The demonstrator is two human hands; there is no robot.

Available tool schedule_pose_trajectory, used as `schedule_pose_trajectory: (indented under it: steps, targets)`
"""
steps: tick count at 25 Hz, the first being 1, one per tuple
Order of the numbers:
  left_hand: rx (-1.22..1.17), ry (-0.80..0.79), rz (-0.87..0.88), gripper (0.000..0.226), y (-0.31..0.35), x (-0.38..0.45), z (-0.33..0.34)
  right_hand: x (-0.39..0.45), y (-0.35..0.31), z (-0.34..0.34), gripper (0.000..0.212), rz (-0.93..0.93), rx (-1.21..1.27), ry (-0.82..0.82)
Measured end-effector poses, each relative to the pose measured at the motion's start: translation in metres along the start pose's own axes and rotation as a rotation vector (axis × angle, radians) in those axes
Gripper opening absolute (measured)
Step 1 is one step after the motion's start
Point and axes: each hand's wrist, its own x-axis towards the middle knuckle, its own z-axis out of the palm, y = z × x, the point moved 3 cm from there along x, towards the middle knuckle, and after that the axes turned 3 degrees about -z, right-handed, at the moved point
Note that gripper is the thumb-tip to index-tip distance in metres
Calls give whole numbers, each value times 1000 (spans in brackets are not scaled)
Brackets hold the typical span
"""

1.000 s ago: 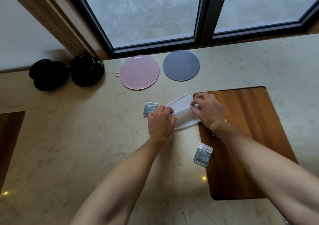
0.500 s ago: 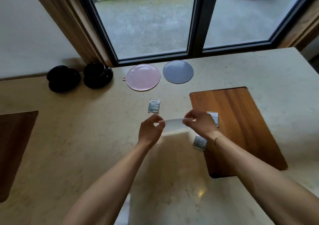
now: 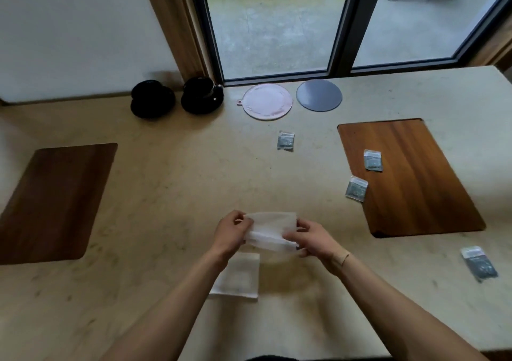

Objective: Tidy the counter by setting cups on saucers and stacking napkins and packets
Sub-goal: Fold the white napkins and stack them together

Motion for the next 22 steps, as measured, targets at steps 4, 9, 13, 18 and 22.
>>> schedule_pose_trajectory:
  steps: [4,9,13,18,22]
  targets:
    - [22,-25,-13,14,-42,-18,-24,-21,30,50,32,35,65,-20]
    - [29,-92,-63,16,-67,-43,-46,-33,51,85,29,46,87,75]
    - [-12,-126,-60,27,-88,-54,-60,-32,66,97,23,14,-10,102]
    - [155,-75,-13,25,-104,-49,-74,-27,76,102,8,-21,-297,226]
    - [216,-27,21,15,-103,-48,-80,-24,80,106,13,-29,-457,252]
